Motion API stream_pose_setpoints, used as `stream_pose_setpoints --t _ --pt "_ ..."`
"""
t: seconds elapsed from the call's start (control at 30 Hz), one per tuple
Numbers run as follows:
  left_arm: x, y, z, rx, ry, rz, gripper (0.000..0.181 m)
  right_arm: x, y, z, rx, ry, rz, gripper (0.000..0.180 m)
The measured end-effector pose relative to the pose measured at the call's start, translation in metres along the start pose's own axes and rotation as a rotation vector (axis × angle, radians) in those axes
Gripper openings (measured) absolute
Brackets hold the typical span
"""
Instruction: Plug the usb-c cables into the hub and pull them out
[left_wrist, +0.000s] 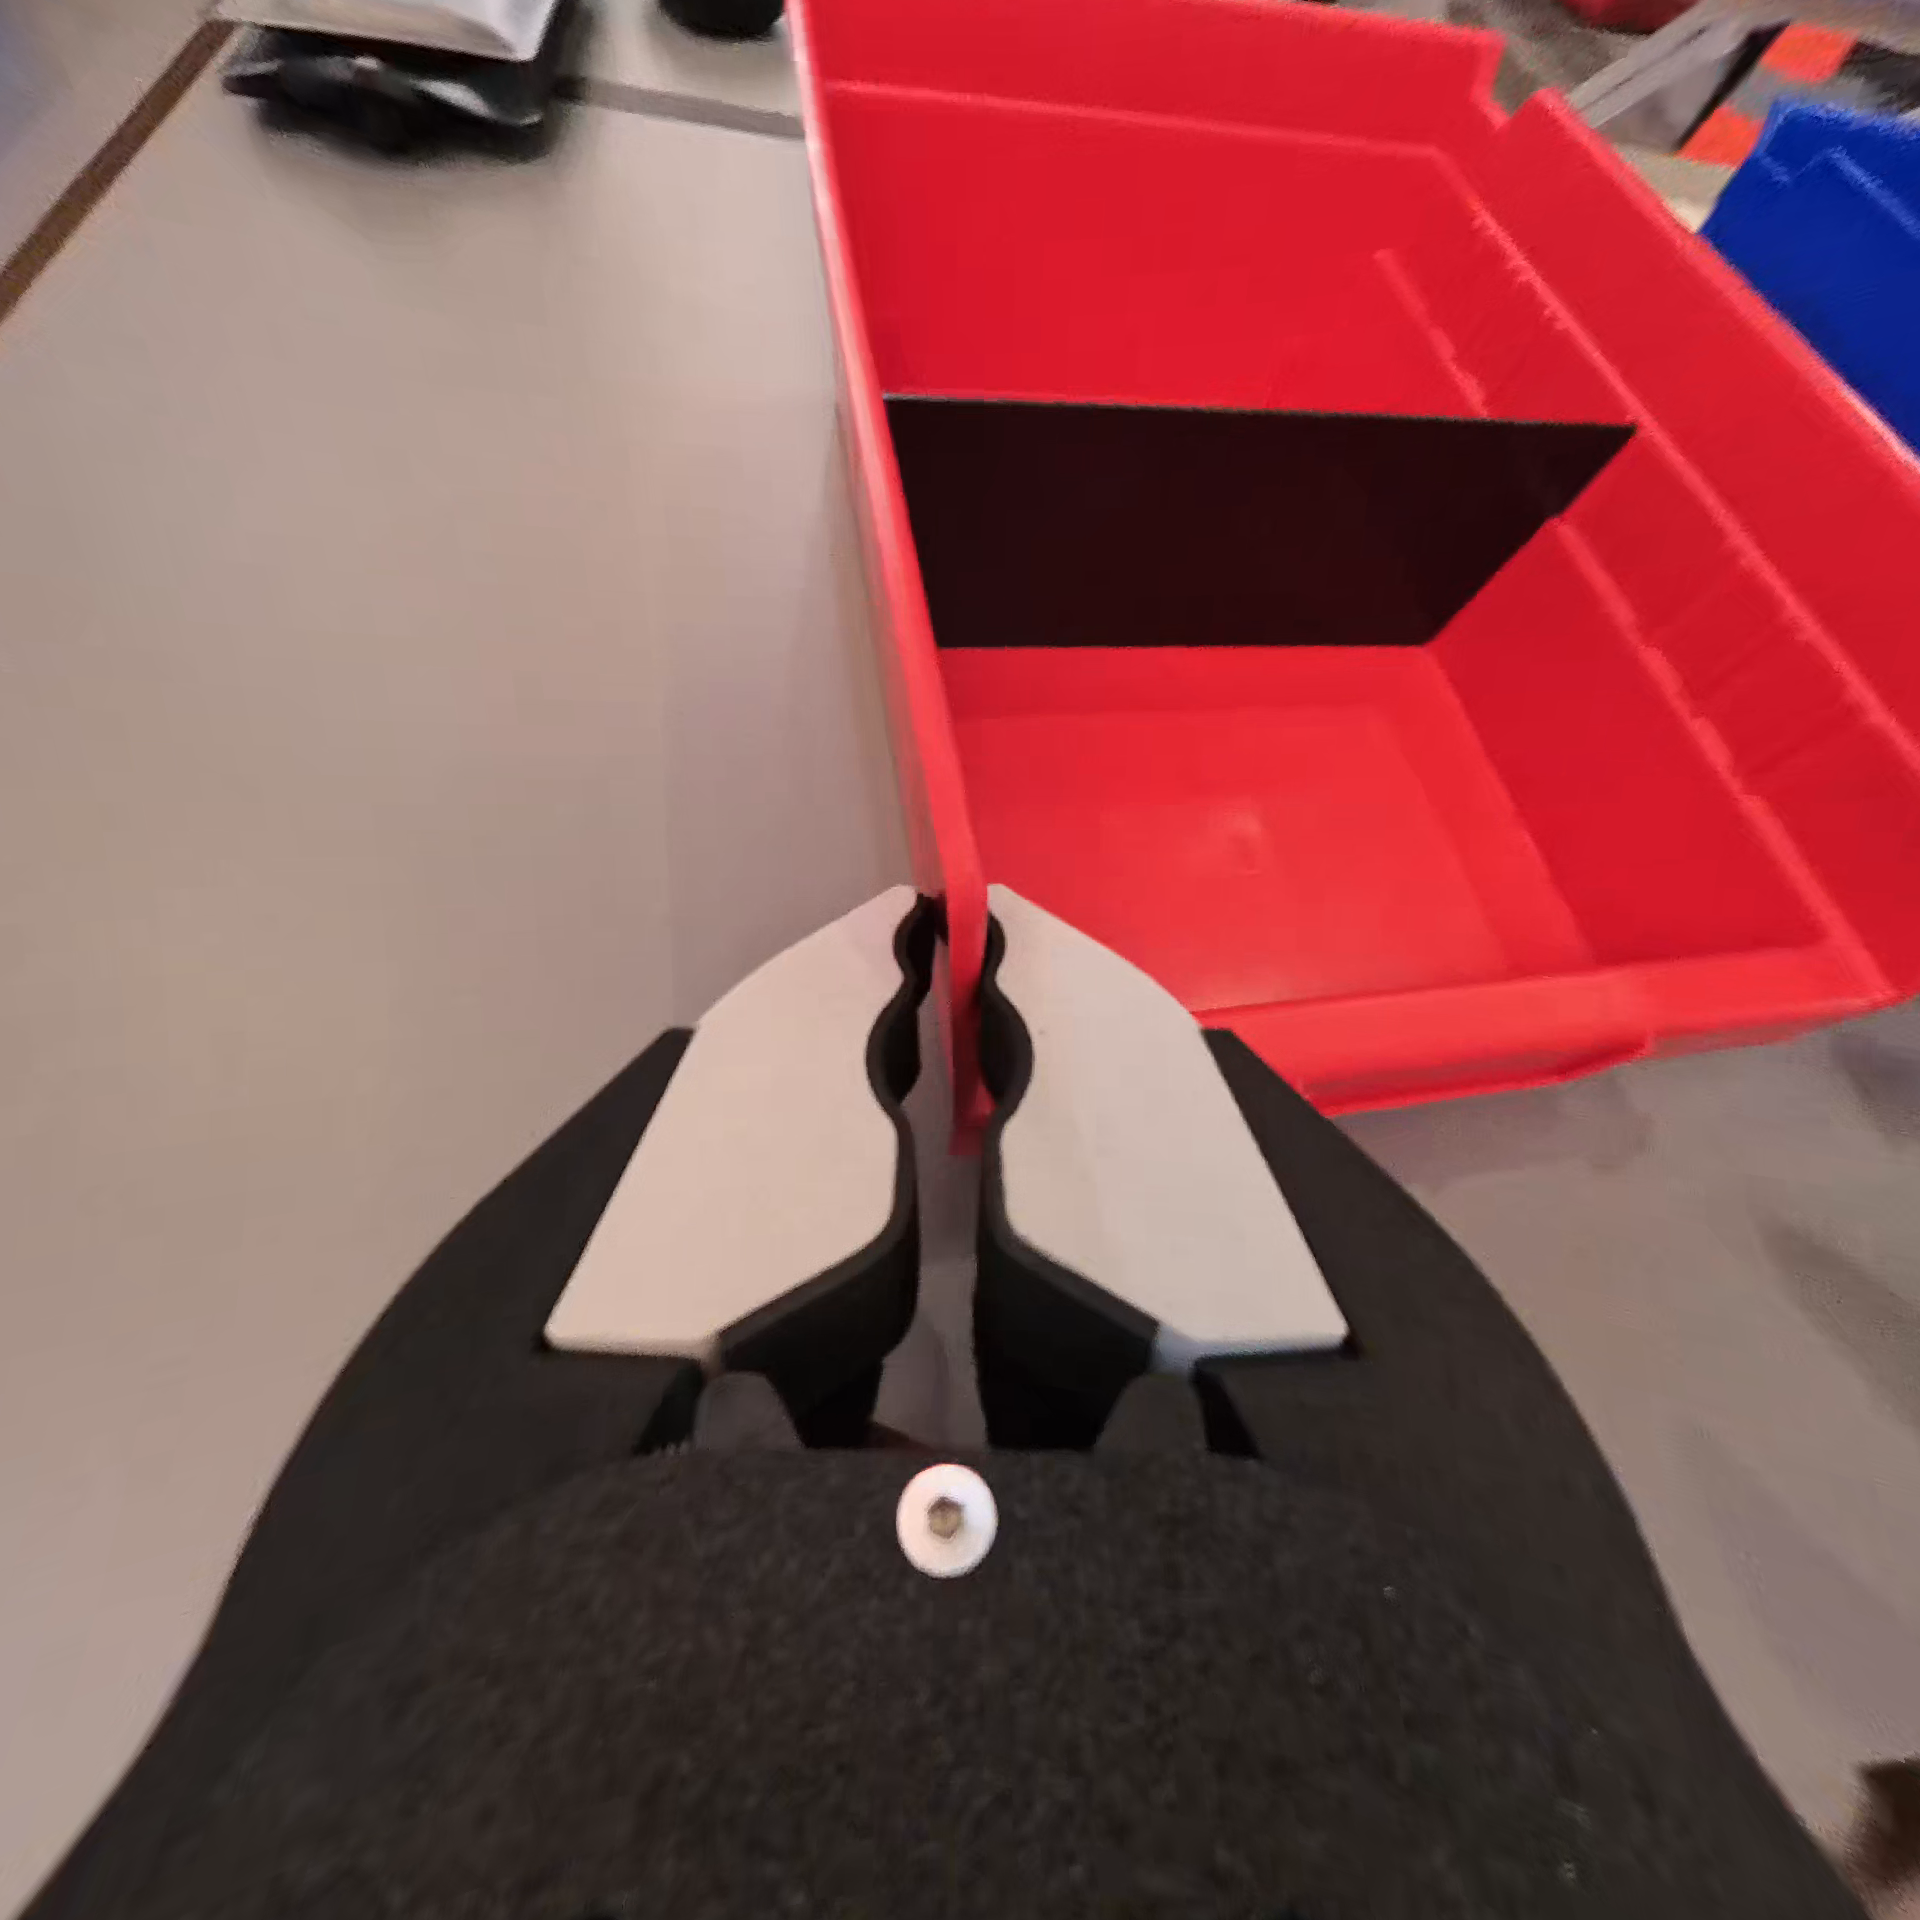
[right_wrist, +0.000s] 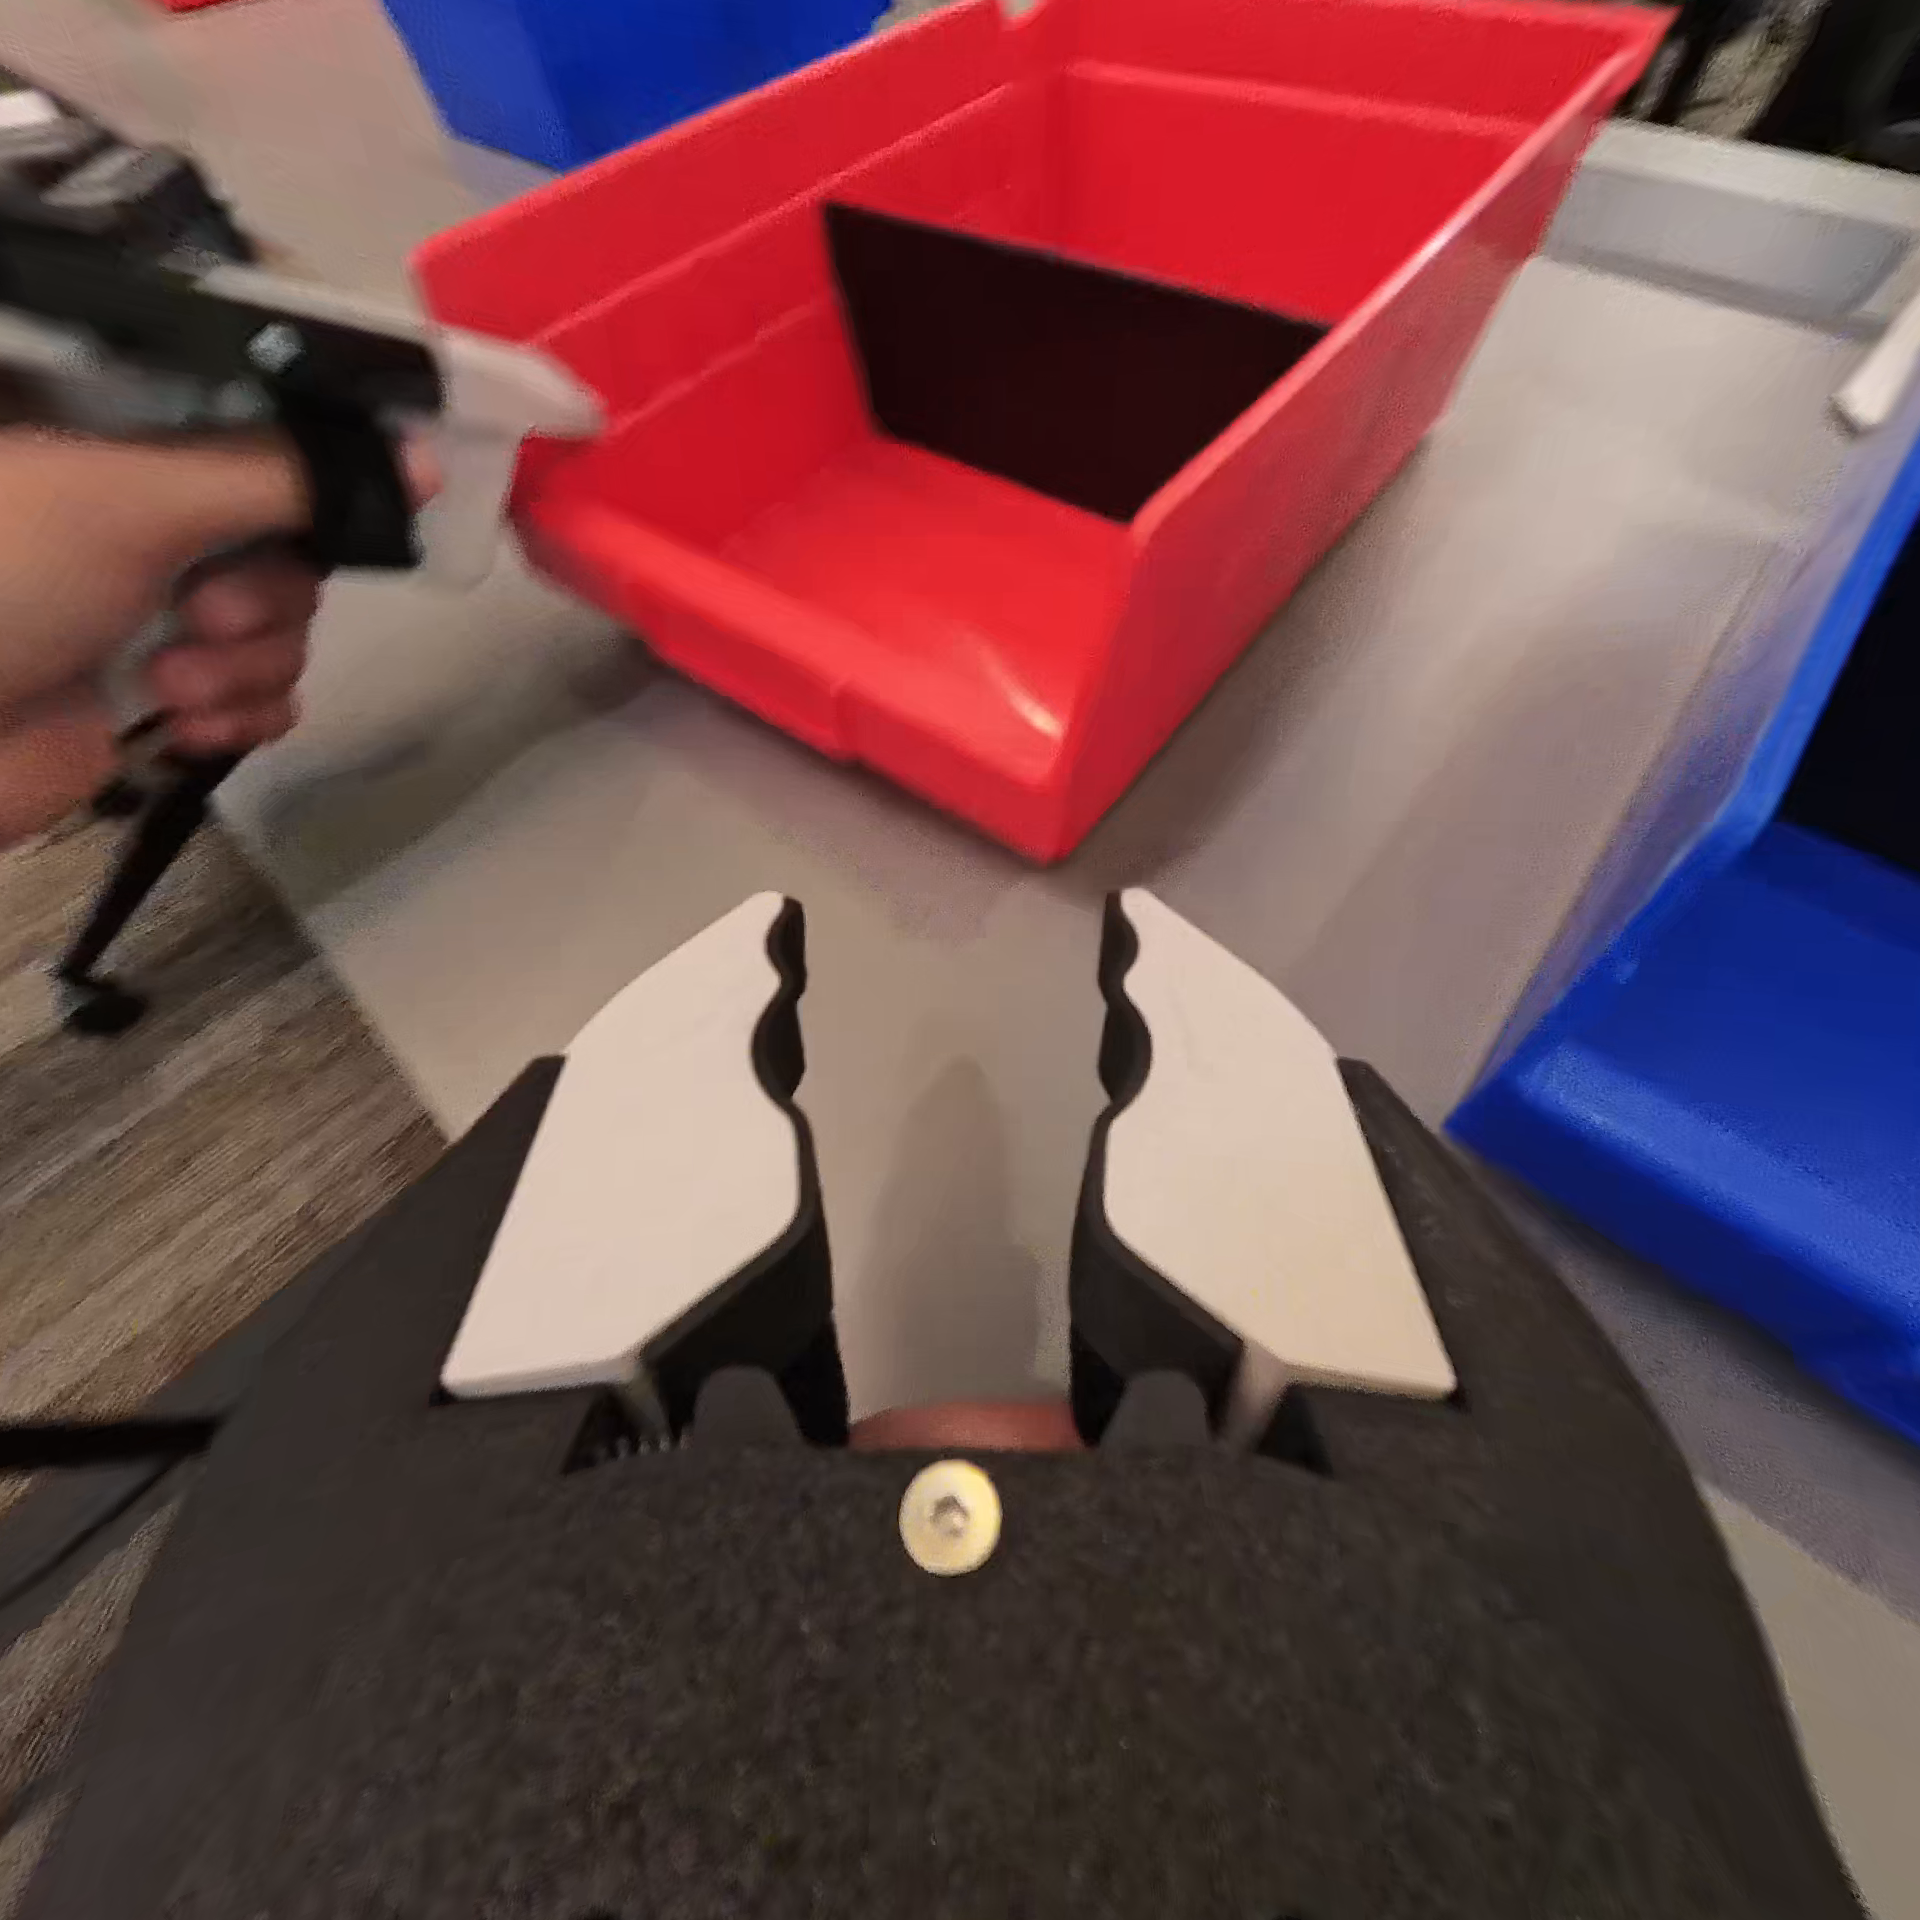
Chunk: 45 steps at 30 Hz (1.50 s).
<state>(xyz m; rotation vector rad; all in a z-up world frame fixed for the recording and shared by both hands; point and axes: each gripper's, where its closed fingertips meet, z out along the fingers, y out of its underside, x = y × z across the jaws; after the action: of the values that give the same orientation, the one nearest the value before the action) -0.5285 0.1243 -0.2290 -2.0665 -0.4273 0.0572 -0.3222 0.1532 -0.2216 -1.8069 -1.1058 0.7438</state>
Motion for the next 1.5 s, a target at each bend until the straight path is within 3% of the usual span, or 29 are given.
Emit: stream_pose_setpoints --t 0.13,0.17,0.23,0.4,0.53,0.7,0.83,0.97,1.1,1.23,1.37,1.5 --pt "0.012 0.027 -0.04 -0.022 -0.062 0.056 0.005 0.011 -0.02 0.016 0.034 0.122 0.022 0.052" --pt "0.015 0.033 -0.05 -0.023 -0.076 0.064 0.005 0.01 -0.016 0.021 0.008 0.113 0.048 0.047" --pt "0.02 0.044 -0.068 -0.019 -0.097 0.065 0.005 0.009 -0.003 0.025 -0.063 0.111 0.08 0.018" --pt "0.035 0.04 -0.112 0.051 -0.225 0.172 0.004 0.002 -0.016 -0.002 -0.046 0.152 0.006 0.007" --pt "0.059 0.008 -0.14 0.158 -0.238 0.148 0.005 0.01 -0.065 -0.039 0.08 0.184 -0.047 0.005" --pt "0.12 -0.07 -0.157 0.353 -0.219 0.249 0.004 0.052 -0.134 -0.115 0.302 0.318 -0.096 0.004" --pt "0.21 -0.131 -0.139 0.44 -0.076 0.299 0.004 0.123 -0.168 -0.193 0.391 0.464 -0.077 0.004" --pt "0.33 -0.174 -0.1 0.451 0.091 0.31 0.003 0.222 -0.173 -0.275 0.337 0.67 -0.069 0.005" --pt "0.464 -0.182 -0.052 0.441 0.217 0.363 0.004 0.336 -0.14 -0.348 0.212 0.887 -0.042 0.005" --pt "0.561 -0.139 0.002 0.341 0.29 0.381 0.004 0.425 -0.067 -0.381 0.049 0.9 0.013 0.006" --pt "0.608 -0.073 0.046 0.25 0.293 0.397 0.004 0.476 0.016 -0.379 -0.095 0.831 0.01 0.007" --pt "0.621 -0.037 0.076 0.198 0.266 0.415 0.005 0.501 0.069 -0.359 -0.092 0.735 0.104 0.007"
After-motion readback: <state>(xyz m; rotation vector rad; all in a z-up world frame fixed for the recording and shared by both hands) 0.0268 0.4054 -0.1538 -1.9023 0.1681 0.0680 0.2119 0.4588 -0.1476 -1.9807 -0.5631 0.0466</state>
